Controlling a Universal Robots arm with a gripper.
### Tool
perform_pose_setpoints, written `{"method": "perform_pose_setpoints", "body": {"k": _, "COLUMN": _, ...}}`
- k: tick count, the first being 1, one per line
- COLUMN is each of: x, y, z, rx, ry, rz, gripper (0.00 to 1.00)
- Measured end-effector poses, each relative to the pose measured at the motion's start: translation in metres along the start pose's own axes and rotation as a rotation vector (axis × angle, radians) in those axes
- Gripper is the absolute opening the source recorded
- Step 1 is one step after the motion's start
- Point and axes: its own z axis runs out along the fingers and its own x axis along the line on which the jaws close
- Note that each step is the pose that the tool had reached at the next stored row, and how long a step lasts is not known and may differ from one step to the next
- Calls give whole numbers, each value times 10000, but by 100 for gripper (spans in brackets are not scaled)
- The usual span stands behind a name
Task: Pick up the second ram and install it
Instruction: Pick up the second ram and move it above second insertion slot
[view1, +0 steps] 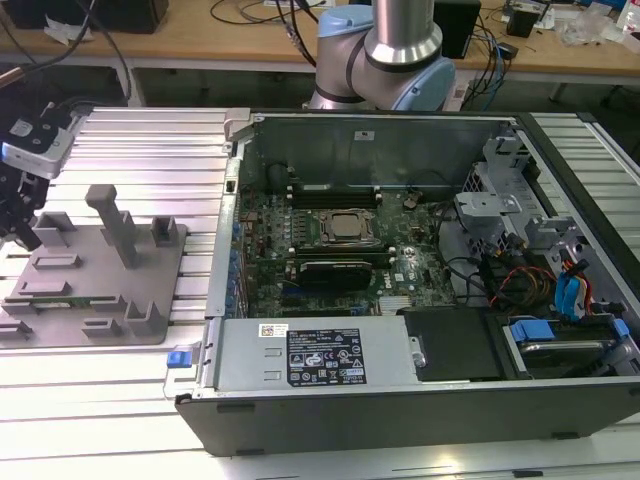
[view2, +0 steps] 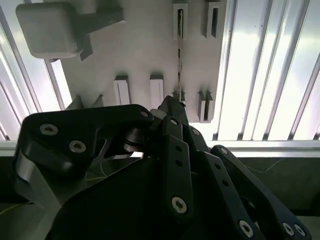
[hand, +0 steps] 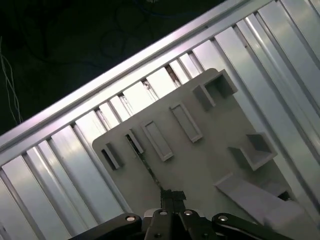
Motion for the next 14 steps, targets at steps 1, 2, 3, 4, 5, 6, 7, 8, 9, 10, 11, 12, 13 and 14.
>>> {"method": "perform_pose_setpoints", "body": {"k": 1, "x": 0, "y": 0, "z": 2, "rx": -5, "ry": 10, "rz": -196, "gripper": 8}}
{"method": "perform_pose_setpoints", "body": {"k": 2, "x": 0, "y": 0, "z": 5, "rx": -9, "ry": 18, "rz": -387, "gripper": 8}}
{"method": "perform_pose_setpoints", "body": {"k": 3, "x": 0, "y": 0, "z": 7, "rx": -13, "ry": 26, "rz": -550, "gripper": 8}}
{"method": "perform_pose_setpoints", "body": {"k": 4, "x": 0, "y": -1, "z": 11, "rx": -20, "ry": 38, "rz": -839, "gripper": 8}}
{"method": "perform_pose_setpoints", "body": {"k": 5, "x": 1, "y": -1, "z": 16, "rx": -27, "ry": 53, "rz": -1160, "gripper": 8}}
{"method": "perform_pose_setpoints", "body": {"k": 6, "x": 1, "y": -1, "z": 20, "rx": -33, "ry": 64, "rz": -1421, "gripper": 8}}
{"method": "perform_pose_setpoints", "body": {"k": 7, "x": 1, "y": -1, "z": 24, "rx": -41, "ry": 80, "rz": -1748, "gripper": 8}}
{"method": "perform_pose_setpoints", "body": {"k": 8, "x": 1, "y": -2, "z": 26, "rx": -45, "ry": 88, "rz": -1928, "gripper": 8}}
{"method": "perform_pose_setpoints", "body": {"k": 9, "x": 1, "y": -2, "z": 28, "rx": -50, "ry": 96, "rz": -2113, "gripper": 8}}
{"method": "perform_pose_setpoints", "body": {"k": 10, "x": 1, "y": -2, "z": 34, "rx": -58, "ry": 112, "rz": -2483, "gripper": 8}}
{"method": "perform_pose_setpoints", "body": {"k": 11, "x": 1, "y": -2, "z": 43, "rx": -68, "ry": 133, "rz": -2934, "gripper": 8}}
{"method": "perform_pose_setpoints", "body": {"k": 12, "x": 1, "y": -3, "z": 54, "rx": -80, "ry": 156, "rz": -3446, "gripper": 8}}
{"method": "perform_pose_setpoints", "body": {"k": 13, "x": 2, "y": -3, "z": 64, "rx": -90, "ry": 175, "rz": -3871, "gripper": 8}}
{"method": "perform_pose_setpoints", "body": {"k": 14, "x": 2, "y": -4, "z": 73, "rx": -101, "ry": 196, "rz": -4306, "gripper": 8}}
